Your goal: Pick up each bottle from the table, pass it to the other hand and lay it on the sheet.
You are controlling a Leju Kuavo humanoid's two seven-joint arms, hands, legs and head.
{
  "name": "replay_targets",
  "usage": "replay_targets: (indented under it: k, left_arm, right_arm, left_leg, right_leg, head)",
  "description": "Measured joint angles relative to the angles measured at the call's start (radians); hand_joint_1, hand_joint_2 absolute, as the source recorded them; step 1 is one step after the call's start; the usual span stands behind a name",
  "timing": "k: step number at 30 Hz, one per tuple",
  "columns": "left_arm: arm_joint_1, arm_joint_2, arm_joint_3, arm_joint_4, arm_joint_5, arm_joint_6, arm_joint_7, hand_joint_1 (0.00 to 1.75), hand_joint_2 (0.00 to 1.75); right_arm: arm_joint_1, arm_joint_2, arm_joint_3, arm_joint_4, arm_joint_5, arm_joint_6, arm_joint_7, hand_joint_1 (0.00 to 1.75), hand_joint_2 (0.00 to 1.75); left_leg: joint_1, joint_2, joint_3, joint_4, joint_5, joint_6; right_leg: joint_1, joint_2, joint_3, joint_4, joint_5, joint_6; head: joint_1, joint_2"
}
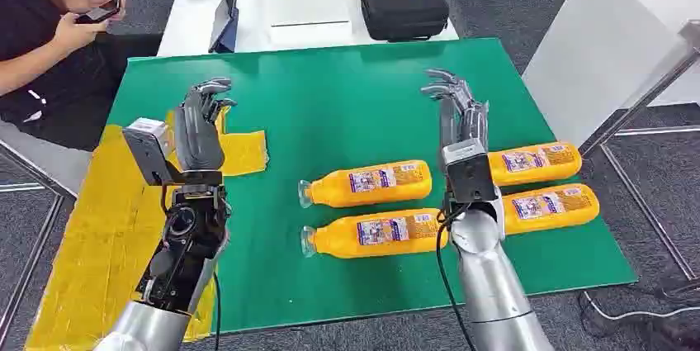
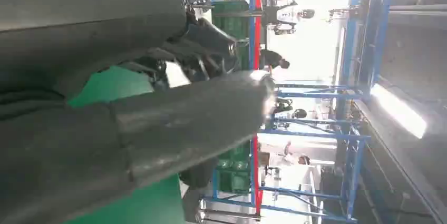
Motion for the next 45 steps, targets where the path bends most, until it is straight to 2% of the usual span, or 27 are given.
replay_targets:
  k: [12, 13, 15, 16, 17, 18, 20, 24, 30, 45]
  left_arm:
    - [0.0, 0.0, 0.0, 0.0, 0.0, -0.003, 0.002, 1.75, 0.0]
    - [0.008, 0.001, 0.0, -0.002, -0.003, -0.028, 0.025, 1.75, 0.0]
    - [0.131, 0.02, 0.001, -0.039, -0.024, -0.124, 0.0, 1.75, 0.0]
    - [0.206, 0.029, 0.005, -0.055, -0.036, -0.163, -0.067, 1.75, 0.0]
    - [0.28, 0.037, 0.011, -0.05, -0.046, -0.189, -0.134, 1.75, 0.0]
    - [0.332, 0.041, 0.016, -0.047, -0.053, -0.196, -0.157, 1.75, 0.0]
    - [0.353, 0.045, 0.024, -0.045, -0.064, -0.204, -0.173, 1.75, 0.0]
    - [0.424, 0.045, 0.032, -0.072, -0.09, -0.21, -0.115, 1.75, 0.0]
    - [0.468, 0.045, 0.036, -0.104, -0.094, -0.211, -0.109, 1.75, 0.0]
    - [0.485, 0.045, 0.046, -0.128, -0.102, -0.213, -0.11, 1.75, 0.0]
  right_arm:
    - [0.0, 0.0, 0.0, 0.0, -0.003, 0.002, 0.001, 1.75, 0.0]
    - [0.009, 0.0, -0.002, -0.003, -0.043, 0.039, 0.02, 1.75, 0.0]
    - [0.14, -0.006, -0.027, -0.045, -0.246, 0.216, -0.016, 1.75, 0.0]
    - [0.222, -0.013, -0.042, -0.063, -0.343, 0.294, -0.088, 1.75, 0.0]
    - [0.299, -0.015, -0.055, -0.062, -0.403, 0.346, -0.157, 1.75, 0.0]
    - [0.354, -0.017, -0.062, -0.058, -0.412, 0.366, -0.182, 1.75, 0.0]
    - [0.375, -0.024, -0.08, -0.06, -0.401, 0.379, -0.194, 1.75, 0.0]
    - [0.447, -0.019, -0.098, -0.099, -0.356, 0.392, -0.124, 1.75, 0.0]
    - [0.484, -0.019, -0.101, -0.129, -0.337, 0.392, -0.117, 1.75, 0.0]
    - [0.496, -0.016, -0.103, -0.156, -0.328, 0.39, -0.122, 1.75, 0.0]
  left_leg:
    - [0.0, 0.0, 0.0, 0.0, 0.0, 0.0]
    - [0.0, 0.0, 0.001, 0.0, 0.0, 0.0]
    - [0.0, 0.0, 0.012, 0.0, -0.01, -0.002]
    - [-0.001, 0.0, 0.024, 0.0, -0.019, -0.001]
    - [-0.001, -0.001, 0.029, 0.0, -0.024, 0.0]
    - [-0.002, 0.0, 0.024, 0.0, -0.023, 0.001]
    - [-0.002, 0.0, 0.013, 0.0, -0.019, 0.001]
    - [-0.002, 0.0, 0.019, 0.0, -0.023, 0.0]
    - [-0.001, 0.0, 0.019, 0.0, -0.023, -0.001]
    - [-0.001, 0.0, 0.02, 0.0, -0.022, 0.0]
  right_leg:
    - [0.0, 0.0, 0.0, 0.0, 0.0, 0.0]
    - [0.0, 0.0, 0.001, 0.0, -0.001, 0.0]
    - [0.0, 0.0, 0.012, -0.001, -0.01, -0.001]
    - [0.0, 0.0, 0.024, -0.003, -0.016, 0.0]
    - [0.0, 0.0, 0.03, -0.002, -0.021, 0.0]
    - [-0.001, 0.0, 0.026, -0.002, -0.02, 0.0]
    - [-0.001, 0.0, 0.013, -0.001, -0.017, 0.002]
    - [-0.001, 0.0, 0.019, -0.002, -0.02, 0.0]
    - [0.0, 0.0, 0.019, -0.002, -0.02, -0.001]
    - [0.0, 0.0, 0.019, -0.002, -0.02, -0.001]
  head:
    - [0.0, 0.0]
    - [0.0, 0.0]
    - [0.0, 0.0]
    - [0.0, 0.0]
    - [0.0, 0.0]
    - [0.001, 0.0]
    - [0.0, 0.0]
    - [0.0, 0.0]
    - [0.0, 0.0]
    - [0.0, 0.0]
